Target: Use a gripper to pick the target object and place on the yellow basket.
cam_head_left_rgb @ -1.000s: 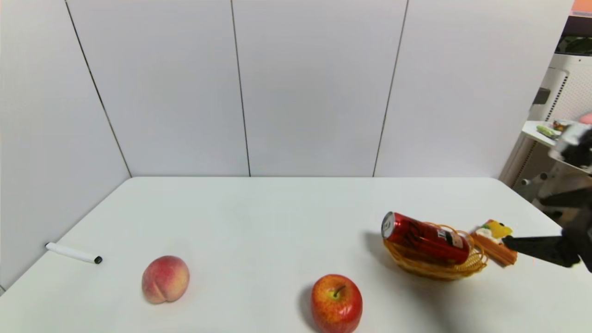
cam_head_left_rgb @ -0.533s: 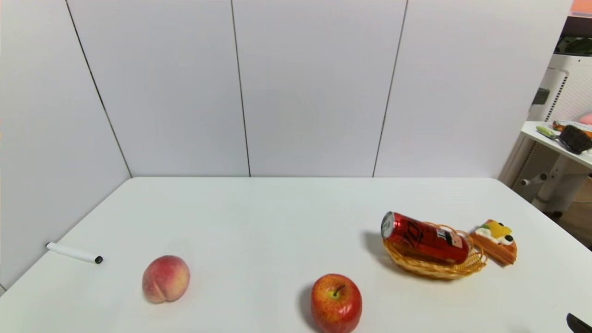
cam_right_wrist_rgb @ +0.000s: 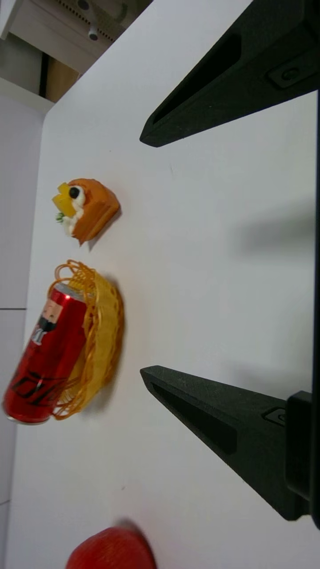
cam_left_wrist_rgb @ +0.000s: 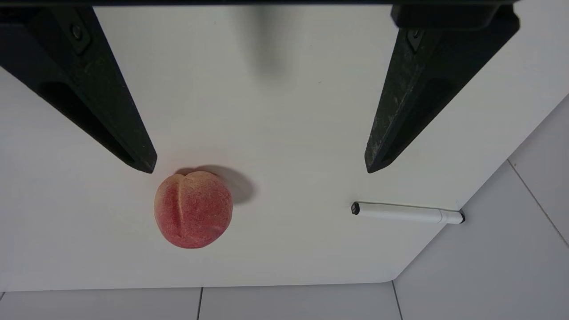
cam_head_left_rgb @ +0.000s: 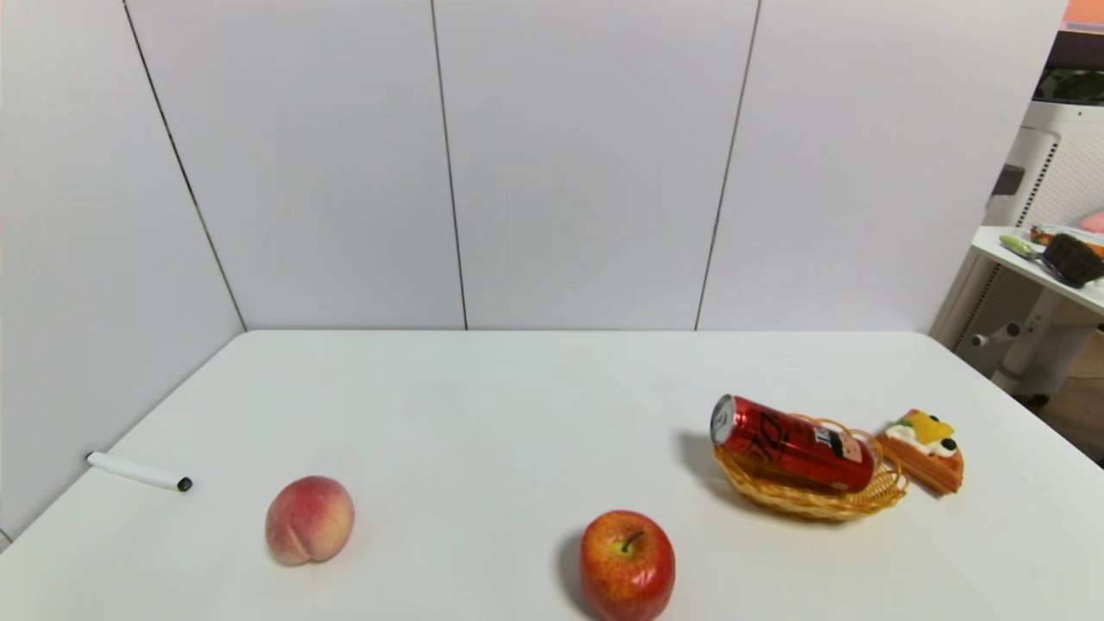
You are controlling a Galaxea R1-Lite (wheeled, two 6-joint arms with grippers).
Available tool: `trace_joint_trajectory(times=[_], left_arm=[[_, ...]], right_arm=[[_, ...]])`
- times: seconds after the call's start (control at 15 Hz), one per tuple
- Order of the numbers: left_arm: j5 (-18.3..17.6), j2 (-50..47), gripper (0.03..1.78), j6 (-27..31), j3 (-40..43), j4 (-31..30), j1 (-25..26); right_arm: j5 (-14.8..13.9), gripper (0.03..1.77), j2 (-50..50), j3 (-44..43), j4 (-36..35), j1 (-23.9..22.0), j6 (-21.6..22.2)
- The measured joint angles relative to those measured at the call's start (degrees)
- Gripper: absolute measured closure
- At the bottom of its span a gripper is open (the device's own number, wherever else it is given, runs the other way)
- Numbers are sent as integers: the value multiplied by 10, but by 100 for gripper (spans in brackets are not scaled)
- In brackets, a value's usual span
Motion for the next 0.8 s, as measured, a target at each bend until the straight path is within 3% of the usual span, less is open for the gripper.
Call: trace_joint_trajectory(times=[0.2, 0.8], left_arm=[[0, 0, 12, 0, 0, 0, 0], [0, 0, 12, 0, 0, 0, 0]], right_arm=[[-18, 11, -17, 2, -2, 0, 33], [-19, 11, -22, 2, -1, 0, 33]])
